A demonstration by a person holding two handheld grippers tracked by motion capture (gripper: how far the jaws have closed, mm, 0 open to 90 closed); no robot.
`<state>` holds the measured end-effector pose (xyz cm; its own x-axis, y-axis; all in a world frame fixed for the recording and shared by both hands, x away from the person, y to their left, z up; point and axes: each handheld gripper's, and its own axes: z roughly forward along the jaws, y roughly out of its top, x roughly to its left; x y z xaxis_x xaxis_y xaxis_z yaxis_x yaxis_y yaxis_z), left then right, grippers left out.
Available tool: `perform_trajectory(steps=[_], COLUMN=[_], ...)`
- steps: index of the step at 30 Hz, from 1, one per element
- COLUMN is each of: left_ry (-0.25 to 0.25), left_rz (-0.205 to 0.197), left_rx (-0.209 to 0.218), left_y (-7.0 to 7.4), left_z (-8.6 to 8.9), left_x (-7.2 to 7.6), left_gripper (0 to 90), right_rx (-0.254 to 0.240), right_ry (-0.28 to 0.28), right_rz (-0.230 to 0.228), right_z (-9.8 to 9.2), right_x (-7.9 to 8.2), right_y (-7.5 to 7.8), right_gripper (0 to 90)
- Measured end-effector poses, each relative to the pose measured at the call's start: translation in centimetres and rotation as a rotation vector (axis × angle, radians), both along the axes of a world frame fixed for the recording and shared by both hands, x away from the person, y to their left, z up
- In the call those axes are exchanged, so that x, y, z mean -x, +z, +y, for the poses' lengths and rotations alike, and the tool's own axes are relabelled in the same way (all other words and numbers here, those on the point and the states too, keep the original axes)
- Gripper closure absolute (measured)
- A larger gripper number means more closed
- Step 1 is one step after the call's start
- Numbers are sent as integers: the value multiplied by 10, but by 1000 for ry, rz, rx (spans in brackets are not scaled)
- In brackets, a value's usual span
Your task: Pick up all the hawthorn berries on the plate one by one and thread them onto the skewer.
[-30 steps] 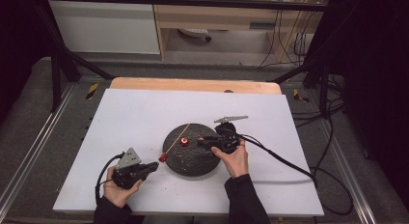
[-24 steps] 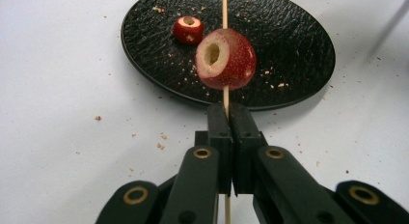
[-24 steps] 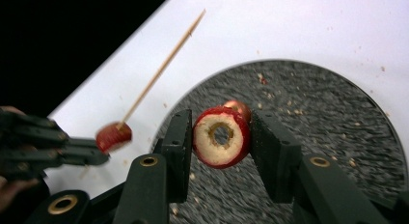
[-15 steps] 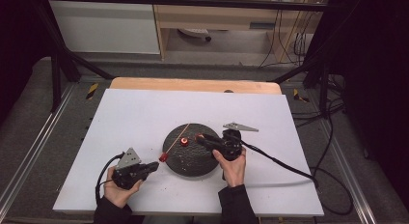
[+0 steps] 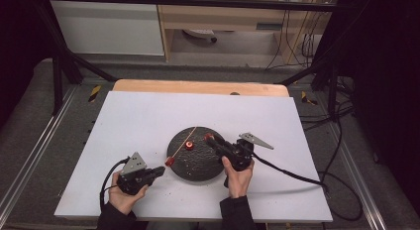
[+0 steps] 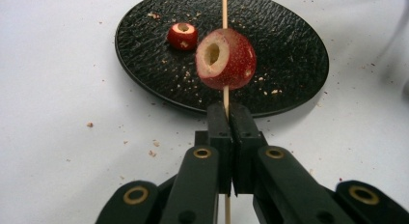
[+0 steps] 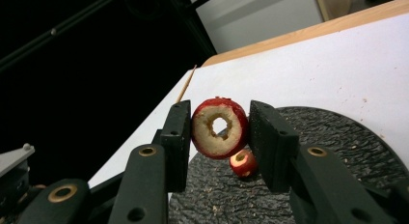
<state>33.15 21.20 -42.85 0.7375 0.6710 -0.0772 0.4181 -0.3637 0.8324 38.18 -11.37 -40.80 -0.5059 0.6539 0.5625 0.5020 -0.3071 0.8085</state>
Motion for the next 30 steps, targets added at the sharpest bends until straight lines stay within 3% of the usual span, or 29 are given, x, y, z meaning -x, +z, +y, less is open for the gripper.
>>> perform_trajectory(steps=[6, 30], left_ry=[-6, -34], left_rz=[-2, -5], left_rx=[1, -1], left_y=[0, -4], left_z=[-5, -20], left_x=[1, 5], left_gripper=[882, 882], right_rx=[-32, -159], right_ry=[-48, -159], right_rz=[-53, -120], right_z=[-2, 0], right_x=[0, -15], right_y=[0, 0], right_gripper=[617, 618])
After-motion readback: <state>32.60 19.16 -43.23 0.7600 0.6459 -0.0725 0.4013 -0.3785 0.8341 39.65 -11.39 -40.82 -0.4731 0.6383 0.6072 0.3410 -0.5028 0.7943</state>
